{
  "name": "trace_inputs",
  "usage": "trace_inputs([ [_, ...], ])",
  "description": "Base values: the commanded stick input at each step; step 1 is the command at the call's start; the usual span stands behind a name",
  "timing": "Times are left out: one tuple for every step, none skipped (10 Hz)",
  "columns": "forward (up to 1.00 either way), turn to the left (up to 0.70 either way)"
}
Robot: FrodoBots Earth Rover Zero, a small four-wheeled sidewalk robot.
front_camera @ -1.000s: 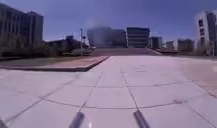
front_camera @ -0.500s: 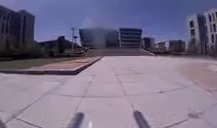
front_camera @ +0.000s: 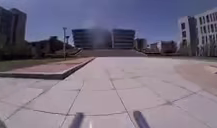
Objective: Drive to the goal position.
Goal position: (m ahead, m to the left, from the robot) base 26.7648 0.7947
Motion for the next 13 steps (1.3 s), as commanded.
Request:
trace_inputs([
  [1.0,0.0],
  [1.0,0.0],
  [1.0,0.0],
  [1.0,0.0],
  [1.0,0.0],
  [1.0,0.0],
  [1.0,0.0],
  [1.0,0.0],
  [1.0,0.0],
  [1.0,0.0],
  [1.0,0.0],
  [1.0,0.0],
  [1.0,0.0],
])
